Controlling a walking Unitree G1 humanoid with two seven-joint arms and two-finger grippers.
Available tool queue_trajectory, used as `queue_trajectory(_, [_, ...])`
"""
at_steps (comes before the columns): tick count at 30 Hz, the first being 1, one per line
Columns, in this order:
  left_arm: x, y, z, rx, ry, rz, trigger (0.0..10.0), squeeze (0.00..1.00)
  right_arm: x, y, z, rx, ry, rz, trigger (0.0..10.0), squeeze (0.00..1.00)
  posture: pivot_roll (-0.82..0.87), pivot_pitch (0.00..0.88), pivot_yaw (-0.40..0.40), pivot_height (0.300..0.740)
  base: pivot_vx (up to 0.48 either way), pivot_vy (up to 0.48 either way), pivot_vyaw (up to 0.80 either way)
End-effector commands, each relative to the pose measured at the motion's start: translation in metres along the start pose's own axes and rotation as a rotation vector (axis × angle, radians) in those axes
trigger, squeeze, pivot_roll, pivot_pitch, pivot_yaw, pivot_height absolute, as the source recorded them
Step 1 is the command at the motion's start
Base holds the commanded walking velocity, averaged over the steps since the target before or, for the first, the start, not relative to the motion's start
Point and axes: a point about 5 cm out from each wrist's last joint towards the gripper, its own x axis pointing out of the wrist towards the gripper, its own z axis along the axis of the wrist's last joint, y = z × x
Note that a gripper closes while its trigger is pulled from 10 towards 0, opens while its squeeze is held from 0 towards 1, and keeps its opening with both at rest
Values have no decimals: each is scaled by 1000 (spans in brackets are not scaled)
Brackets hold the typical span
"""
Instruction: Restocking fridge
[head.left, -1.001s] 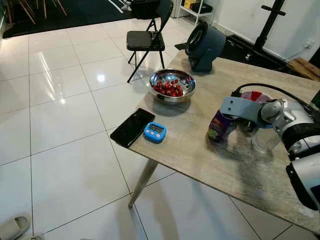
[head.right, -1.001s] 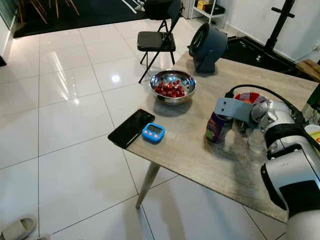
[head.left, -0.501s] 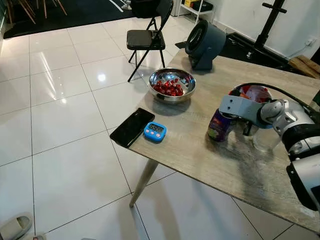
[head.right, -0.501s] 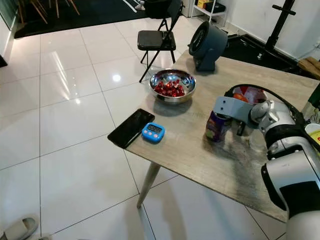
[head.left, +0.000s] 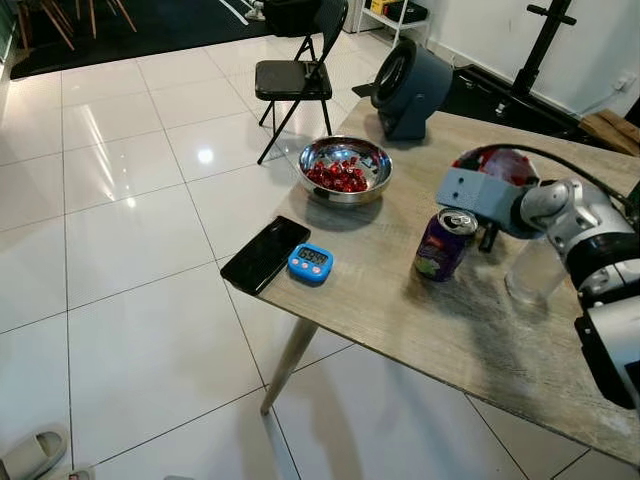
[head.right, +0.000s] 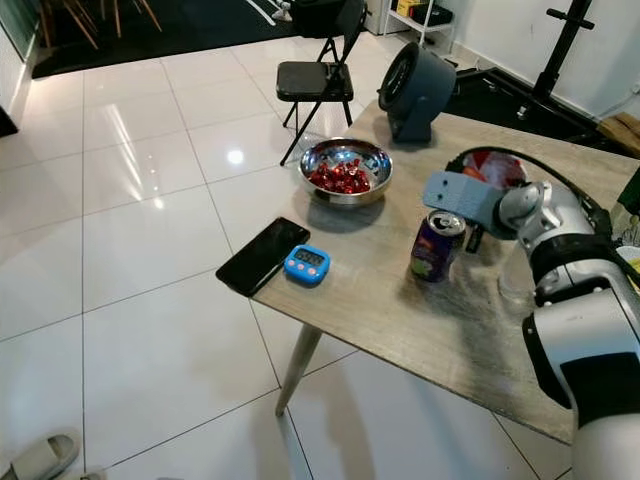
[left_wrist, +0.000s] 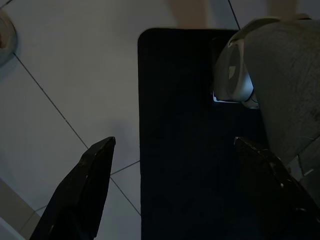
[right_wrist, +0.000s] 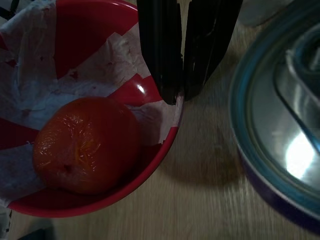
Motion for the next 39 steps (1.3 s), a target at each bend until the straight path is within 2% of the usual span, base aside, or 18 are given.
queue_trajectory(1, [1, -14, -9, 9, 40, -56, 10000, 0, -8, -13, 9, -3, -45, -38, 0, 0, -10, 122, -17, 740, 0, 0, 0])
queue_trajectory(8, [2, -16, -5, 7, 34, -59, 10000, 0, -20, -29, 16, -15, -83, -69, 0, 0, -24, 107, -22, 740, 0, 0, 0])
queue_trajectory(19, [5, -20, 6, 8, 15, -65, 10000, 0, -52, -56, 29, -61, -233, -53, 0, 0, -49, 73, -24, 740, 0, 0, 0])
queue_trajectory(20, [6, -21, 9, 7, 11, -65, 10000, 0, -61, -60, 32, -68, -291, -23, 0, 0, -50, 70, -25, 740, 0, 0, 0])
queue_trajectory(22, [6, -21, 11, 6, 8, -64, 10000, 0, -66, -61, 34, -86, -335, 15, 0, 0, -51, 64, -25, 740, 0, 0, 0])
queue_trajectory(23, [7, -21, 11, 5, 7, -64, 10000, 0, -74, -61, 35, -104, -395, 78, 0, 0, -52, 62, -27, 740, 0, 0, 0])
queue_trajectory(28, [7, -21, 12, 2, 7, -62, 10000, 0, -83, -60, 36, -117, -465, 147, 0, 0, -52, 57, -26, 740, 0, 0, 0])
queue_trajectory(29, [6, -20, 11, 0, 10, -61, 10000, 0, -88, -60, 36, -123, -506, 190, 0, 0, -52, 56, -26, 740, 0, 0, 0])
queue_trajectory(34, [6, -20, 9, -3, 14, -58, 10000, 0, -97, -57, 35, -138, -563, 293, 0, 0, -52, 54, -26, 740, 0, 0, 0])
queue_trajectory(37, [5, -18, 7, -4, 18, -54, 10000, 0, -103, -49, 33, -163, -613, 407, 0, 0, -54, 52, -28, 740, 0, 0, 0])
queue_trajectory(39, [5, -18, 7, -5, 19, -53, 10000, 0, -104, -46, 33, -170, -622, 432, 0, 0, -54, 52, -28, 740, 0, 0, 0])
